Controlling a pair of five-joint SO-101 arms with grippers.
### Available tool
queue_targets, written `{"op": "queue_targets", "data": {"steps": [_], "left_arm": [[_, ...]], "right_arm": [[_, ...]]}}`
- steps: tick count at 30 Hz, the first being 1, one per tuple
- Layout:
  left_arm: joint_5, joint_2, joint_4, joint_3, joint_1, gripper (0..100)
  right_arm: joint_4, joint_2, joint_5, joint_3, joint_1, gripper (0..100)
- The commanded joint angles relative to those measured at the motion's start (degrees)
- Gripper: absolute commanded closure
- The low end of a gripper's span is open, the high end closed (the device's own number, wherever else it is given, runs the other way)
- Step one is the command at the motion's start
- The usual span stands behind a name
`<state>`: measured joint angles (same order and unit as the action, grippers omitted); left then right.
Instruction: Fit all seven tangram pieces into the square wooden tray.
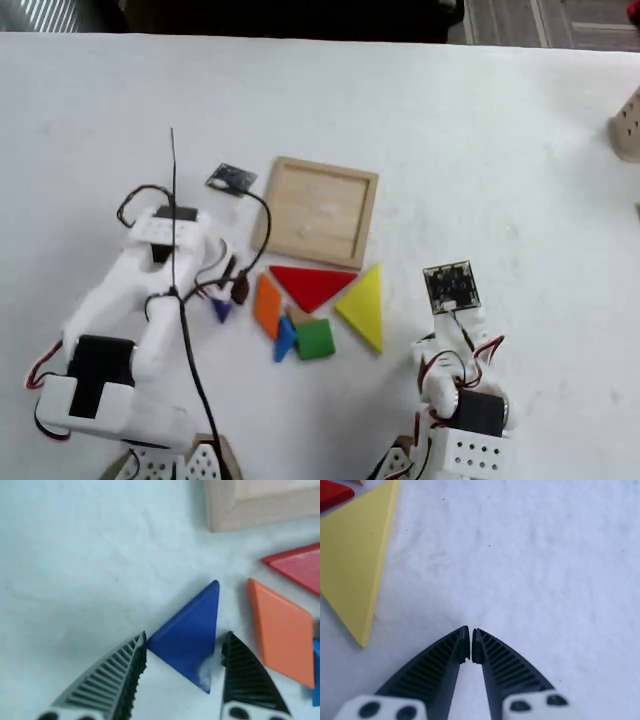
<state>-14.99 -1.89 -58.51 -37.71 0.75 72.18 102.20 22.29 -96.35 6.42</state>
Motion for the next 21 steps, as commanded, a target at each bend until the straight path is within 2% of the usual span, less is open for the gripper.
{"op": "queue_targets", "data": {"steps": [1, 9, 15, 19, 21], "left_arm": [[-3.52, 0.22, -1.58, -0.35, 1.36, 75], [-1.85, 0.22, -1.14, -0.35, 1.45, 72], [-2.29, 0.31, -1.23, -1.05, 1.80, 81], [-7.47, 0.40, -1.49, -1.67, 4.44, 86], [-7.74, 0.40, -1.49, -1.67, 4.70, 86]], "right_arm": [[0.13, 0.57, 0.79, -0.53, 0.57, 98.1], [0.13, 0.57, 0.79, -0.53, 0.57, 98.1], [0.13, 0.57, 0.79, -0.53, 0.57, 98.1], [0.13, 0.57, 0.79, -0.53, 0.57, 98.1], [0.13, 0.57, 0.79, -0.53, 0.57, 98.1]]}}
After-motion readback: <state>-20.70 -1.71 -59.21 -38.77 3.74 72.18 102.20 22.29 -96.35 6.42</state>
